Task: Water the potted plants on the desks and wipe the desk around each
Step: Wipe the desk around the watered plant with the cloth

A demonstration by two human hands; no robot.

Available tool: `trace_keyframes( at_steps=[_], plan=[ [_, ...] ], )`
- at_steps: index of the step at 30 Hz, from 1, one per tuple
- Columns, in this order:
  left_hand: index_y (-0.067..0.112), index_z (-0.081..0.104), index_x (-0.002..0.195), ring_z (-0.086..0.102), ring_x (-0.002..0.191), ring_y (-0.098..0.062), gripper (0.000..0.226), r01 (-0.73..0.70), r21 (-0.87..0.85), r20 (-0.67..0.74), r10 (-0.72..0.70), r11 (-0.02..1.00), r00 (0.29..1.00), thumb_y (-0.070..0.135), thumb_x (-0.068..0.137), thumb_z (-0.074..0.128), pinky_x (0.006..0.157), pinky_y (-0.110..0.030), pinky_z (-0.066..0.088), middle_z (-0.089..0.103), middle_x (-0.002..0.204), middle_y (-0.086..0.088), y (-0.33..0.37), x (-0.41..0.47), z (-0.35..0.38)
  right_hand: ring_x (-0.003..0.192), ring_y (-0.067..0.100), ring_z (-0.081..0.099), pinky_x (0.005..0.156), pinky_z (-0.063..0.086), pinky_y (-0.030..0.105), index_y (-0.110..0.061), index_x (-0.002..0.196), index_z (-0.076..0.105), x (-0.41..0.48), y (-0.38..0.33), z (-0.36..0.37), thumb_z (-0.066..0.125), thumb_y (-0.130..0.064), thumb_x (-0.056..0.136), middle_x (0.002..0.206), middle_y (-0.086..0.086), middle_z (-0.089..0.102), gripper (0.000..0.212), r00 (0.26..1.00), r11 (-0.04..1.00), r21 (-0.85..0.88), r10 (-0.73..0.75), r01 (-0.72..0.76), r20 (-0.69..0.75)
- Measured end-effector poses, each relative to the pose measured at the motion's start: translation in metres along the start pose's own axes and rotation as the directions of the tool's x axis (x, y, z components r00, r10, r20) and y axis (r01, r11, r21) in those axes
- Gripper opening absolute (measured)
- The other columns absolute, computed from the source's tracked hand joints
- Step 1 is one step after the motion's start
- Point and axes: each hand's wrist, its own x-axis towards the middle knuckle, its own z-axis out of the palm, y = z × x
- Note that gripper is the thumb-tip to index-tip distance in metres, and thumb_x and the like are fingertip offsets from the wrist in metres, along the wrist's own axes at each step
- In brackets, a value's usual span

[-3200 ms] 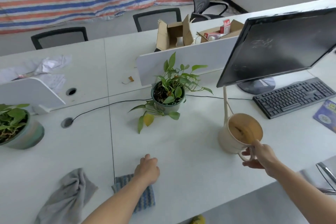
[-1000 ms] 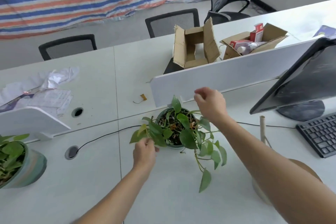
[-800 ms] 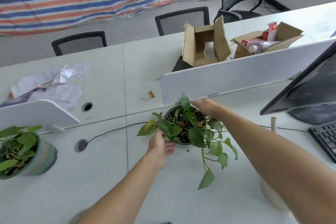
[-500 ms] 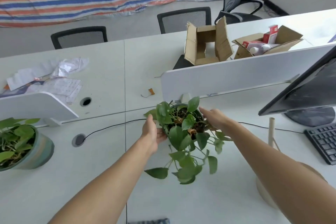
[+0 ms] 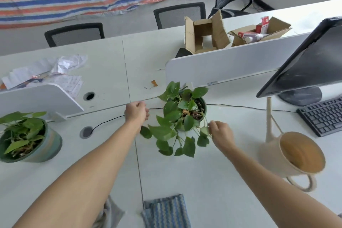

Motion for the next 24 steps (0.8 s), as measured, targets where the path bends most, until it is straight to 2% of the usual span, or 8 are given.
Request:
trace_keyframes(
  at_steps=[3,8,11,14,16,18,20,24],
  plan=[
    [0.004,0.068,0.083,0.056,0.051,-0.025,0.021,-0.028,0.136,-0.101,0.042,0.990,0.994,0.014,0.093,0.052,0.051,-0.029,0.049,0.065,0.064,-0.012,-0.047,-0.019,-0.054,0.075,0.033,0.057,0.061,0.036,0.035,-0.010,0.076,0.060,-0.066,0.035,0.027,0.046,-0.024,0.101,0.077,0.010,0.062,0.032,0.987,0.953,-0.277,-0.145,0.119,-0.075],
    [0.008,0.070,0.078,0.061,0.079,-0.034,0.021,-0.039,0.542,-0.109,0.116,0.840,0.987,0.022,0.087,0.057,0.065,-0.034,0.046,0.069,0.079,-0.013,-0.144,-0.059,-0.130,0.095,0.022,0.064,0.069,0.052,0.035,-0.019,0.098,0.074,-0.171,0.064,0.099,0.069,-0.022,0.088,0.100,-0.003,0.070,0.011,0.903,0.807,-0.412,-0.417,0.422,0.109],
    [0.018,0.070,0.086,0.061,0.089,-0.033,0.020,-0.055,0.761,-0.026,0.115,0.647,0.993,0.029,0.090,0.055,0.069,-0.031,0.046,0.068,0.095,-0.009,-0.194,-0.076,-0.172,0.093,0.020,0.068,0.061,0.054,0.028,-0.025,0.094,0.074,-0.208,0.059,0.140,0.083,-0.032,0.067,0.101,-0.008,0.069,0.029,0.817,0.672,-0.467,-0.501,0.575,0.286],
    [0.028,0.064,0.114,0.054,0.113,-0.028,0.030,-0.157,0.831,0.169,0.027,0.534,0.985,0.044,0.088,0.060,0.088,-0.035,0.047,0.056,0.118,-0.005,-0.242,-0.095,-0.217,0.126,0.031,0.057,0.090,0.054,0.044,-0.025,0.115,0.069,-0.237,0.053,0.174,0.081,-0.048,0.064,0.134,0.004,0.061,0.057,0.814,0.603,-0.549,-0.384,0.579,0.436],
    [0.031,0.063,0.114,0.051,0.115,-0.024,0.029,-0.241,0.840,0.275,0.002,0.487,0.961,0.042,0.088,0.061,0.092,-0.033,0.045,0.054,0.119,-0.002,-0.270,-0.111,-0.229,0.122,0.031,0.061,0.086,0.058,0.046,-0.027,0.113,0.070,-0.251,0.051,0.186,0.086,-0.054,0.056,0.132,0.005,0.063,0.065,0.808,0.550,-0.593,-0.362,0.588,0.465],
    [0.032,0.065,0.091,0.055,0.106,-0.021,0.004,-0.256,0.814,0.292,0.013,0.522,0.956,0.032,0.088,0.061,0.085,-0.033,0.048,0.059,0.108,0.001,-0.286,-0.128,-0.234,0.131,0.028,0.053,0.097,0.052,0.045,-0.025,0.131,0.060,-0.261,0.043,0.195,0.078,-0.043,0.077,0.145,0.002,0.053,0.059,0.785,0.605,-0.513,-0.368,0.609,0.497],
    [0.034,0.056,0.067,0.061,0.091,-0.018,0.022,-0.194,0.732,0.256,0.001,0.653,0.967,0.023,0.084,0.066,0.077,-0.031,0.050,0.066,0.090,0.005,-0.290,-0.137,-0.238,0.139,0.024,0.041,0.102,0.045,0.041,-0.023,0.149,0.039,-0.265,0.032,0.205,0.060,-0.036,0.096,0.154,-0.002,0.040,0.059,0.767,0.673,-0.437,-0.316,0.596,0.559],
    [0.024,0.064,0.068,0.061,0.074,-0.013,0.021,-0.086,0.544,0.241,-0.057,0.835,0.969,0.009,0.082,0.068,0.066,-0.023,0.045,0.067,0.073,0.006,-0.280,-0.130,-0.244,0.127,0.028,0.050,0.090,0.044,0.037,-0.018,0.146,0.040,-0.260,0.016,0.237,0.055,-0.039,0.098,0.137,0.006,0.053,0.055,0.812,0.717,-0.470,-0.233,0.515,0.535]
  ],
)
